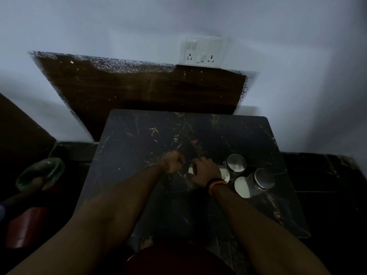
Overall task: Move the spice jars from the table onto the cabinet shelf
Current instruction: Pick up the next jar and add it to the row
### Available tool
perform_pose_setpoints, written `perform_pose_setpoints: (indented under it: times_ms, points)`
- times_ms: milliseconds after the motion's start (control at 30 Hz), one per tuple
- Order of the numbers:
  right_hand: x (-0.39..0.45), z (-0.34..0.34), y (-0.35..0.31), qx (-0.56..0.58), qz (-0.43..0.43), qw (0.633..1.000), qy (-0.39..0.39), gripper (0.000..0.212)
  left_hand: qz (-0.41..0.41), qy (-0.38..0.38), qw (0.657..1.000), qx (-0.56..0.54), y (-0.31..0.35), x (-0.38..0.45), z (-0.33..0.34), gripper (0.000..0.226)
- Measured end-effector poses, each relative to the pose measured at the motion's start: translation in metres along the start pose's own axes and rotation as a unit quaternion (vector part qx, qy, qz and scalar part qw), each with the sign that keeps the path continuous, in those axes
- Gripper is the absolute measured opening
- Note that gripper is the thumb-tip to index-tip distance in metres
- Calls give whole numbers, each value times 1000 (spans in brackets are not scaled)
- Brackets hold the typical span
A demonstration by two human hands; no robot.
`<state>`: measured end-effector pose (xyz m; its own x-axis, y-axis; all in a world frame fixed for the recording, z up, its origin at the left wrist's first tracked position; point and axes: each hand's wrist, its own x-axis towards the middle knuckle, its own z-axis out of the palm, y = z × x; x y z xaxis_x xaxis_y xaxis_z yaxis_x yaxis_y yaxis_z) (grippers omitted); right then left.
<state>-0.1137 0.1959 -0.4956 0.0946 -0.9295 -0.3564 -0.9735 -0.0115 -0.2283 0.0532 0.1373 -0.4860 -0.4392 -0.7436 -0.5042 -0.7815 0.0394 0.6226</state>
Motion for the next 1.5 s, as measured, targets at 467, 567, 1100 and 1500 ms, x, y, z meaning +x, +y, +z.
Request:
perform_pose_setpoints:
  times_ms: [467,567,1100,1500]
  points:
    - [-4,-1,9,-23,-17,999,16,71,-12,6,996,-92,-3,-1,2,25]
    - [1,-16,13,42,-31,998,20,68,-31,18,988,-151,-1,1,0,26]
    - [10,-152,23,420,-159,893,-25,91,27,-60,635,-770,19,-21,-17,51]
    - [15,-178,-7,689,-115,700,146,53,253,57,691,-674,74,-34,-52,52]
